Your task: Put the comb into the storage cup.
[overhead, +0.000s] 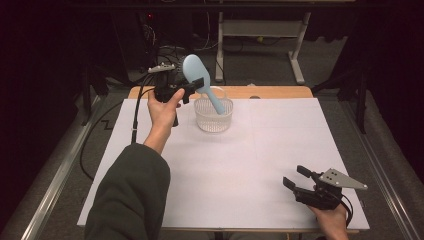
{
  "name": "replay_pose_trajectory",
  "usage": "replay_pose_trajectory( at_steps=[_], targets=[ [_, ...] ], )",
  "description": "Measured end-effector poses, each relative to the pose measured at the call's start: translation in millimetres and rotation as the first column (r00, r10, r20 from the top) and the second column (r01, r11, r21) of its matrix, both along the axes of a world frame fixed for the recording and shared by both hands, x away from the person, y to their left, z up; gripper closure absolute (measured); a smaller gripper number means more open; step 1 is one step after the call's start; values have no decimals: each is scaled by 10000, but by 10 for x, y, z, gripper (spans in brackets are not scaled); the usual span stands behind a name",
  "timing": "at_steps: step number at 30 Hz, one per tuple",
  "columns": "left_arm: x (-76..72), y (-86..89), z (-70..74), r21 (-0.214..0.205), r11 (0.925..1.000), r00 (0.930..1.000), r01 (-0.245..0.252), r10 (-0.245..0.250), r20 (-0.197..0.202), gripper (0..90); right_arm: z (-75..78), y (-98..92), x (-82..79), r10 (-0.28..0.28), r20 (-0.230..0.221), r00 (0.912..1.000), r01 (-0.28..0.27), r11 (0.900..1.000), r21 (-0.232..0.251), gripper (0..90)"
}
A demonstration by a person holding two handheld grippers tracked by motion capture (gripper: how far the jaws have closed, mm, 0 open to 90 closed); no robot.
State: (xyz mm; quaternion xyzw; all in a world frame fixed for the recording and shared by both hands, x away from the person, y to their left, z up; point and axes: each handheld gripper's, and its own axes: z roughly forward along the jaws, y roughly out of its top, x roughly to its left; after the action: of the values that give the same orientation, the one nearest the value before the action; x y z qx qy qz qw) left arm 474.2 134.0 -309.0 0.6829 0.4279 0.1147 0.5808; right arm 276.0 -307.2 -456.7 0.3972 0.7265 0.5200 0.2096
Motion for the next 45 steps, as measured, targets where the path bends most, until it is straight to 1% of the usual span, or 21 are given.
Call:
replay_pose_trajectory(
  at_steps=[2, 5, 12, 17, 22, 25, 30, 45],
  targets=[
    [15, 1, -10, 0, 10000, 10000, -64, 64, -24, 540, -2, 2, 2, 15, -17, 10000, -15, 10000, -7, 297],
    [36, 0, -34, 104, 9999, 9999, -129, 130, -100, 541, -2, -2, 2, 0, -60, 10000, 0, 10000, 13, 297],
    [59, -25, -67, 300, 9994, 9998, -157, 161, -133, 540, -3, -4, 5, 27, -72, 10000, -27, 10000, 25, 297],
    [86, -32, -94, 382, 9989, 9995, -271, 278, -179, 540, -3, -4, 4, 17, -71, 10000, -17, 10000, 37, 296],
    [104, -55, -125, 546, 9982, 9993, -267, 280, -227, 539, -9, -5, 13, 45, -138, 9999, -45, 10000, 27, 296],
    [115, -68, -139, 536, 9982, 9993, -273, 287, -254, 539, -8, -4, 12, 52, -122, 9999, -52, 10000, 24, 296],
    [124, -97, -166, 679, 9974, 9992, -256, 277, -296, 539, -7, -4, 8, 34, -142, 9999, -34, 10000, 51, 296],
    [175, -208, -283, 882, 9960, 9985, -144, 190, -516, 539, -5, -20, 6, 16, -99, 9999, -15, 10000, 98, 296]
  ],
)
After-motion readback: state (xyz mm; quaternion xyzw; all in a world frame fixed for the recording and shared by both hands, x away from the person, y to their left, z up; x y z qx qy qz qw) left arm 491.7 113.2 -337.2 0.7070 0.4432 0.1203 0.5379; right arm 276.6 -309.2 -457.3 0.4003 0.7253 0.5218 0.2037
